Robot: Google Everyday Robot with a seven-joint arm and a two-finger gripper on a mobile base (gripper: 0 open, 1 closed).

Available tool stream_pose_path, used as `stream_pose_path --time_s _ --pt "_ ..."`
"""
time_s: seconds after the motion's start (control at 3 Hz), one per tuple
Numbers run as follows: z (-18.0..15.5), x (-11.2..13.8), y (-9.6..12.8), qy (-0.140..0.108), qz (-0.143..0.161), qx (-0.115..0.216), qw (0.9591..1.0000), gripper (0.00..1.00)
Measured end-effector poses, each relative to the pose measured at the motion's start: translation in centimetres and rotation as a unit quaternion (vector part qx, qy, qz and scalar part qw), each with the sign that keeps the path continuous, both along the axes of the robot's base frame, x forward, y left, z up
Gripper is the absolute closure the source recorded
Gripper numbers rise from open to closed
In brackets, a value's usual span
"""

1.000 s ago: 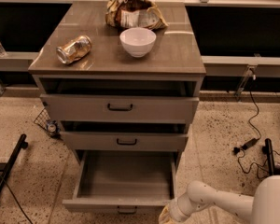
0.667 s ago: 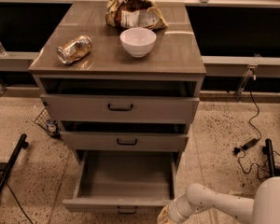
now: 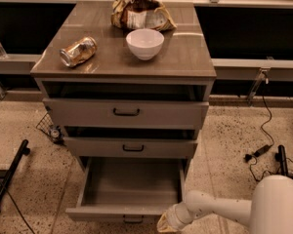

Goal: Close bottom drawer

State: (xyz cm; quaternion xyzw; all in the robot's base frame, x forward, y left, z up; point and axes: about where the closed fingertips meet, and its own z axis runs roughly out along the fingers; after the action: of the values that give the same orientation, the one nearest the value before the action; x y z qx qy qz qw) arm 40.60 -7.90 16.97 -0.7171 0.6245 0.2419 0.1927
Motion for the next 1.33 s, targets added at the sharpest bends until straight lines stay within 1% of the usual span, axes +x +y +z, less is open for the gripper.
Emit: stream_pose_path --time_s 0.67,1.0,1.33 --pt "0.0 2.1 2.2 -0.013 0.008 0.005 0.9999 1.00" --pt "0.1 3.5 3.0 -0.019 0.010 0.008 0.9997 1.00" --pt "0.3 4.6 3.2 -0.023 0.008 0.010 0.9996 1.00"
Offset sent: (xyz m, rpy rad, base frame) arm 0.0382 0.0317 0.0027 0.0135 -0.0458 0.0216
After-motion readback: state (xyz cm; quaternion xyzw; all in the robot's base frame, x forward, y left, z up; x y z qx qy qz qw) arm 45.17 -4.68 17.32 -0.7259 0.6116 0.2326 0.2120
